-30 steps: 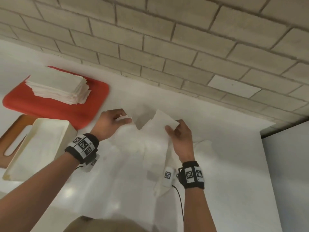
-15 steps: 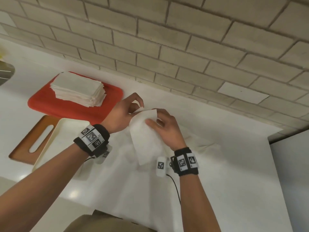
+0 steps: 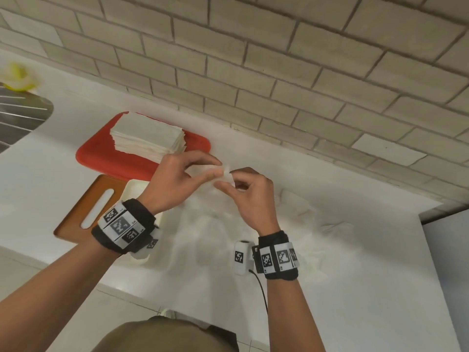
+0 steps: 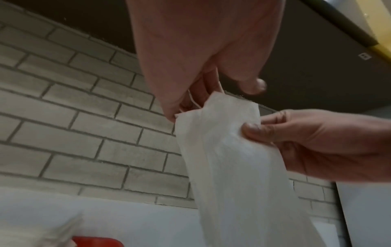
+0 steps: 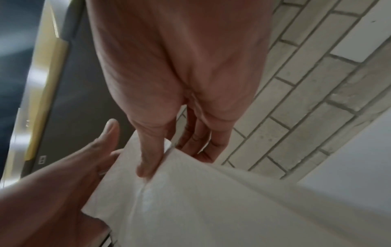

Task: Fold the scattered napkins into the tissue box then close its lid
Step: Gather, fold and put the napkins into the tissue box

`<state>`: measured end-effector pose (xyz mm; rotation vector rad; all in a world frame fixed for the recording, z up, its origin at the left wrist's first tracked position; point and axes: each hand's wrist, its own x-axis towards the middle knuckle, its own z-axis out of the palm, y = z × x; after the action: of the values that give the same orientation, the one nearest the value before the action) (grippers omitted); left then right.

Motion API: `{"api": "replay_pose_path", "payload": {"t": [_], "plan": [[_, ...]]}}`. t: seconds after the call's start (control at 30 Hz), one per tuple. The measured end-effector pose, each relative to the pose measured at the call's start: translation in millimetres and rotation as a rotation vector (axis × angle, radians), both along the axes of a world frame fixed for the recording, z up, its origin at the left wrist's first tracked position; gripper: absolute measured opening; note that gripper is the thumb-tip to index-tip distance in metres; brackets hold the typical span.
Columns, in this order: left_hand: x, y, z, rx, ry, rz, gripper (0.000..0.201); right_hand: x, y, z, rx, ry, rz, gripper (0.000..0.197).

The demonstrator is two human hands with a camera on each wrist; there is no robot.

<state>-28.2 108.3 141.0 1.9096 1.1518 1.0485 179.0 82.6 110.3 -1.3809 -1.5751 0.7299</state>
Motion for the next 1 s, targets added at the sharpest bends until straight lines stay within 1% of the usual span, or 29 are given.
{"api": "replay_pose_path", "payload": {"t": [0.07,0.13,0.17,0.23,0.3,0.37,0.43,0.5,0.53,0.6,0.67,0.73,0.8,0.83,0.9,0.93,0.97,1.0], "plan": [[-18,-8,0,0.074,0.049,-0.012,0.021,-18,-5,6,0.011,0.006,-0.015,0.023],[-39,-14,-4,0.153,0.063,0.003,0.017,-38,-13,11,-0.005,0.065,0.011,0.017],[-51,-16,-5,0.171,0.064,0.024,0.017,-49,-18,13,-0.039,0.132,0.038,0.022],[-78,-22,-3,0.165,0.071,0.067,0.019,-70,-30,14,-0.124,0.233,0.114,0.041],[-106,-27,5,0.126,0.081,0.103,0.017,-92,-42,5,-0.196,0.238,0.167,0.051],[-133,-28,15,0.105,0.101,0.131,0.015,-115,-56,-9,-0.252,0.277,0.17,0.053],[-154,-20,20,0.116,0.151,0.134,0.014,-139,-67,-21,-0.265,0.326,0.11,0.055],[-165,-5,17,0.101,0.193,0.101,0.013,-161,-73,-30,-0.246,0.328,0.057,0.05],[-167,5,10,0.092,0.217,0.071,0.012,-171,-74,-34,-0.236,0.292,0.042,0.043],[-164,22,-10,0.078,0.292,0.008,0.011,-187,-71,-49,-0.254,0.158,0.008,0.028],[-162,33,-31,0.055,0.376,0.003,0.016,-201,-65,-68,-0.332,0.016,-0.023,0.02],[-164,36,-45,0.038,0.43,0.051,0.02,-211,-60,-79,-0.426,-0.131,-0.016,0.02],[-168,33,-53,0.025,0.468,0.072,0.015,-218,-57,-81,-0.479,-0.239,0.002,0.024],[-169,30,-57,0.01,0.514,0.055,0.014,-219,-55,-80,-0.489,-0.29,0.005,0.025],[-168,23,-66,-0.08,0.647,-0.012,0.015,-220,-52,-76,-0.515,-0.378,0.013,0.028],[-165,21,-70,-0.131,0.722,-0.063,0.02,-220,-51,-75,-0.529,-0.404,0.023,0.03],[-162,18,-77,-0.186,0.797,-0.121,0.03,-219,-51,-73,-0.543,-0.42,0.042,0.031],[-157,15,-84,-0.247,0.875,-0.188,0.046,-219,-51,-71,-0.55,-0.423,0.066,0.033]]}}
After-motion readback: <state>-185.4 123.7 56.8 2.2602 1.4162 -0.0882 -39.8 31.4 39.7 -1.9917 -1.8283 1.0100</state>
